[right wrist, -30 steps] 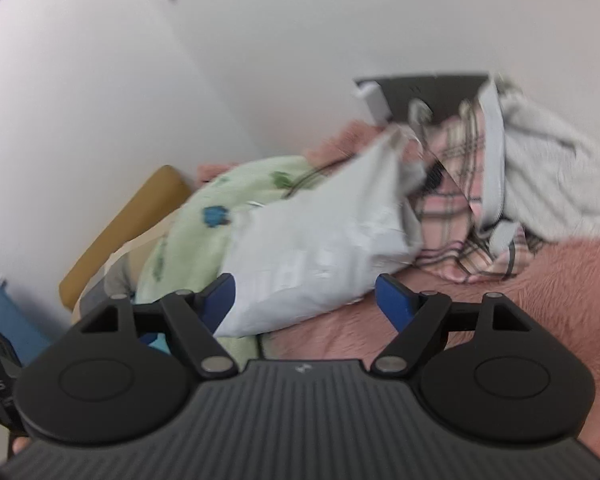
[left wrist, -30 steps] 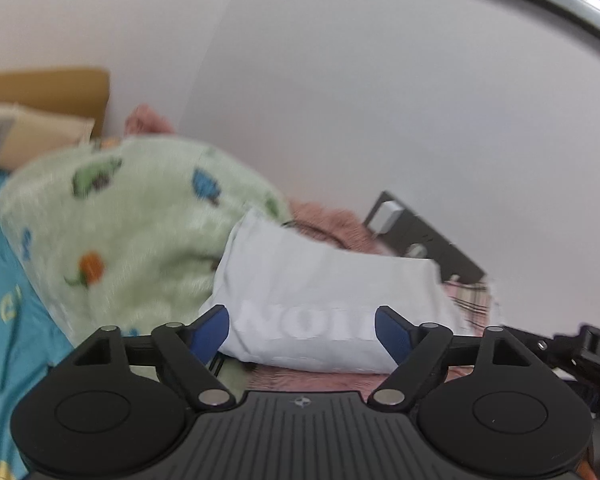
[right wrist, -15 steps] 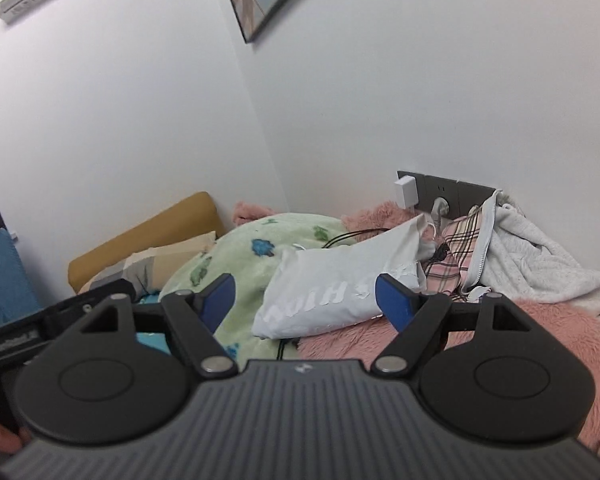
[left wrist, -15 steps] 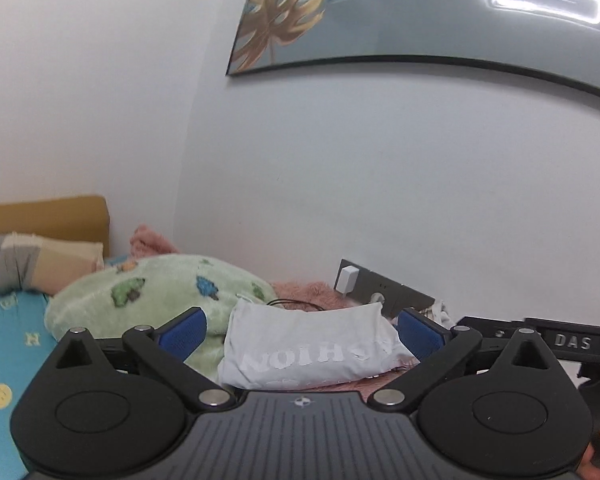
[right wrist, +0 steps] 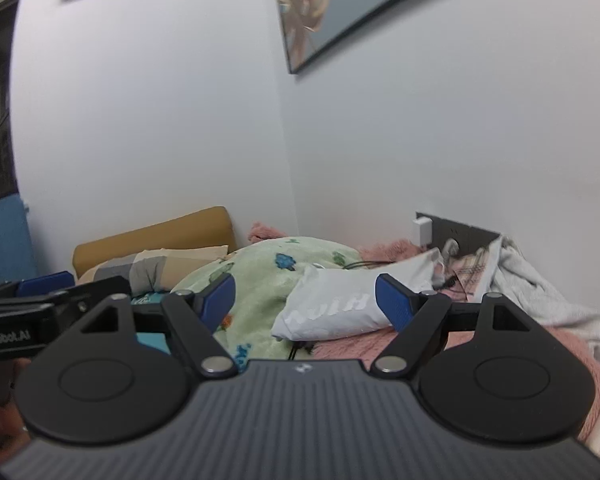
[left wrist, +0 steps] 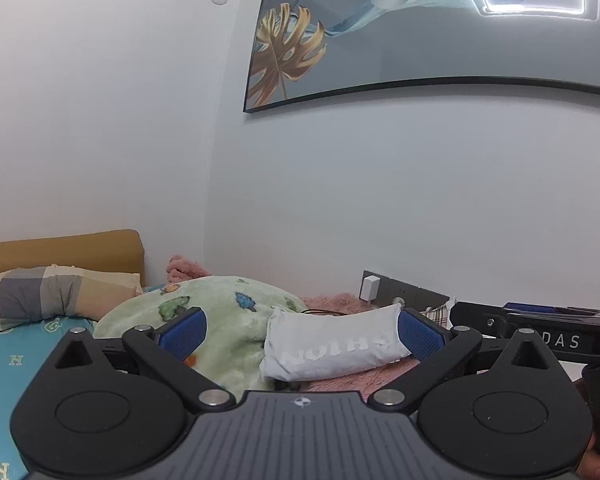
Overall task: Fold clothes
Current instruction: 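Open both tools and withdraw from the placed folded shirt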
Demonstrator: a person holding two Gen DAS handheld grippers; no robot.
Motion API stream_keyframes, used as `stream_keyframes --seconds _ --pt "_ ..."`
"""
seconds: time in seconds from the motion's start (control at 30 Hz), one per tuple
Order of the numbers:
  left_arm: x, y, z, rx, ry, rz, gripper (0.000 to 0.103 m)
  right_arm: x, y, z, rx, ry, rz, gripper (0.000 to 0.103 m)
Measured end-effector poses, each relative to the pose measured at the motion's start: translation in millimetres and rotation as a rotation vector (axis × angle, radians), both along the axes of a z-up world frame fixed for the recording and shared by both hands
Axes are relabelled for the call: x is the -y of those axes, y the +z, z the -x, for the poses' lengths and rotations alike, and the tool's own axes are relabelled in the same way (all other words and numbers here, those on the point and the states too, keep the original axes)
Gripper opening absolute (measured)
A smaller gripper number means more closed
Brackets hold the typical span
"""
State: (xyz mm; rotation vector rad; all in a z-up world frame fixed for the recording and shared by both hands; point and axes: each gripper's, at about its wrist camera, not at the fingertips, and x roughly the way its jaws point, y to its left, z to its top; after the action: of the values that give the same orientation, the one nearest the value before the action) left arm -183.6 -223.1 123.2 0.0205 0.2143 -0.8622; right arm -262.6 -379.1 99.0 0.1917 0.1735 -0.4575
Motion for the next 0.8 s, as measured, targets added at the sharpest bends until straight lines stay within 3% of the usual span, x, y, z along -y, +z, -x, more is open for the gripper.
stream_keyframes --seconds 0.2,0.53,0.8 --pt "-1.7 -13.2 2.1 0.028 -0.011 -0.048 0.103 -13.7 -9.7 -10.3 -0.015 0.011 0.031 0.079" --pt "-3.2 -34.7 -22.0 -0.01 0.038 -0.068 0.103 -18.3 -27.5 -25.8 -0.052 -0.019 0.059 0.078" --pt "-5.6 -35.0 -22.9 -0.005 0.065 -0.067 0.103 -15.0 -30.3 -31.1 -0.06 -0.033 0.07 0.078"
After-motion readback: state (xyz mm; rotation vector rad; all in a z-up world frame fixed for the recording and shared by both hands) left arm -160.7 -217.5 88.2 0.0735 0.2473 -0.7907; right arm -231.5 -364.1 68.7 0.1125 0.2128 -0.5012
